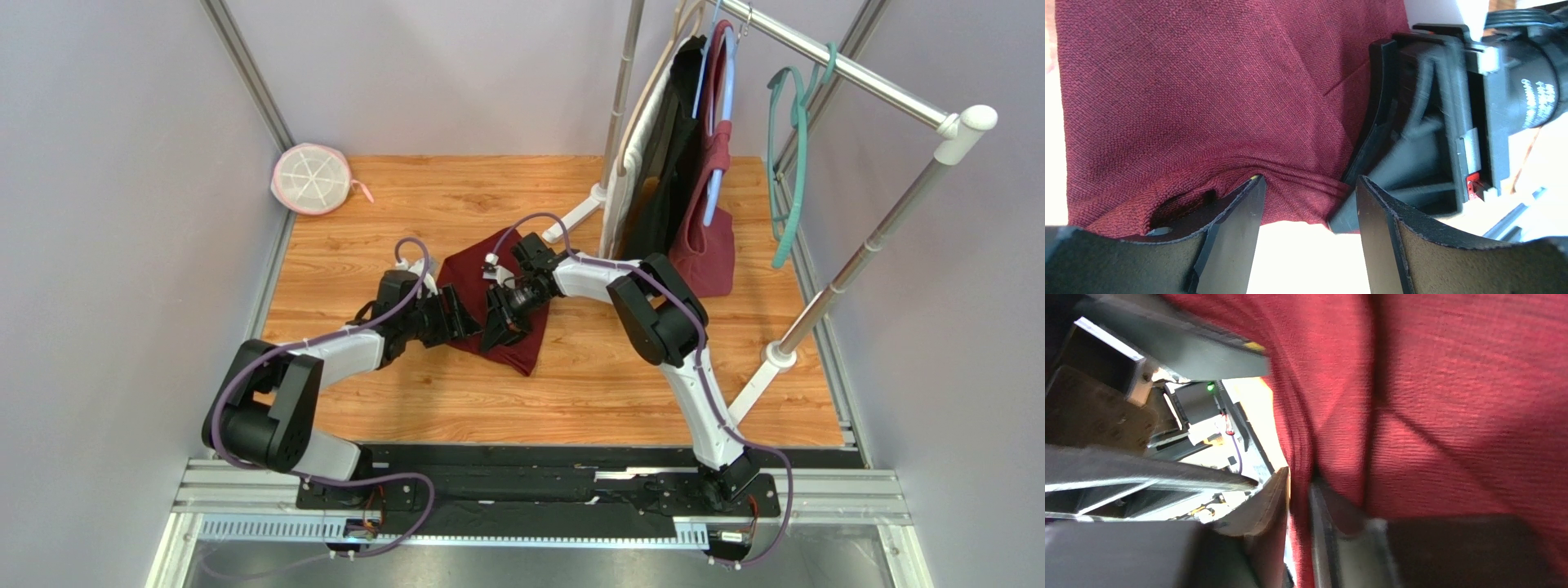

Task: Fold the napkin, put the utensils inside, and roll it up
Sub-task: Roll the napkin with the utensil

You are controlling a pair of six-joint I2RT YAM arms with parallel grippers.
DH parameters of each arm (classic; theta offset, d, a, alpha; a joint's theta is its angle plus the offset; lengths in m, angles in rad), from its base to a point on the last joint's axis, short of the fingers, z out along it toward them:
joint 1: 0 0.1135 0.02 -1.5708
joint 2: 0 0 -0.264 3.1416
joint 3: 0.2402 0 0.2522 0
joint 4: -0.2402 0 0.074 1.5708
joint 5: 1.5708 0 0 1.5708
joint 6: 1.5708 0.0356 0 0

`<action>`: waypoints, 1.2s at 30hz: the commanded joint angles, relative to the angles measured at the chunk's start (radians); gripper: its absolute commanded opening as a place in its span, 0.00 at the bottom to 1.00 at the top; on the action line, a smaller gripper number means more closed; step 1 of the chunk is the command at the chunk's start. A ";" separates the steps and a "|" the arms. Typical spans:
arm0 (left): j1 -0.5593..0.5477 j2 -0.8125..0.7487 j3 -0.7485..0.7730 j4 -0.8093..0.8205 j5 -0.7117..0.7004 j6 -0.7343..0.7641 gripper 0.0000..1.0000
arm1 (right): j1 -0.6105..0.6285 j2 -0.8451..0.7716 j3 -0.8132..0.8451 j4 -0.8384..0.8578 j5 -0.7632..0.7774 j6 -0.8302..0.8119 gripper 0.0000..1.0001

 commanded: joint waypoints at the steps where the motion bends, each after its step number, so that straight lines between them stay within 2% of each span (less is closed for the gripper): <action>1: 0.029 0.063 0.004 0.020 -0.012 0.025 0.66 | -0.012 -0.054 -0.053 0.011 0.155 -0.033 0.33; 2: 0.032 0.076 0.005 0.015 -0.008 0.026 0.66 | -0.013 -0.087 -0.059 0.013 0.160 -0.033 0.36; 3: 0.033 0.080 0.010 0.012 -0.006 0.026 0.66 | -0.012 -0.104 -0.067 0.013 0.169 -0.035 0.44; 4: 0.033 0.086 0.011 0.000 -0.003 0.029 0.66 | -0.012 -0.126 -0.084 0.019 0.190 -0.037 0.46; 9: 0.037 0.109 0.018 -0.014 0.014 0.039 0.66 | -0.012 -0.267 -0.154 0.048 0.273 -0.055 0.51; 13: 0.040 0.120 0.018 -0.019 0.026 0.040 0.65 | -0.007 -0.384 -0.249 0.102 0.380 -0.133 0.52; 15: 0.044 0.123 0.018 -0.019 0.031 0.040 0.65 | 0.001 -0.435 -0.327 0.146 0.413 -0.168 0.53; 18: 0.049 0.128 0.019 -0.019 0.043 0.042 0.65 | 0.045 -0.515 -0.384 0.153 0.508 -0.268 0.53; 23: 0.052 0.139 0.025 -0.026 0.058 0.048 0.65 | 0.146 -0.592 -0.452 0.217 0.692 -0.340 0.53; 28: 0.056 0.142 0.025 -0.025 0.064 0.049 0.65 | 0.203 -0.569 -0.445 0.223 0.798 -0.409 0.52; 33: 0.058 0.148 0.030 -0.029 0.067 0.052 0.65 | 0.232 -0.508 -0.414 0.182 0.867 -0.448 0.41; 36: 0.060 0.152 0.036 -0.032 0.074 0.055 0.65 | 0.234 -0.503 -0.431 0.192 0.925 -0.474 0.38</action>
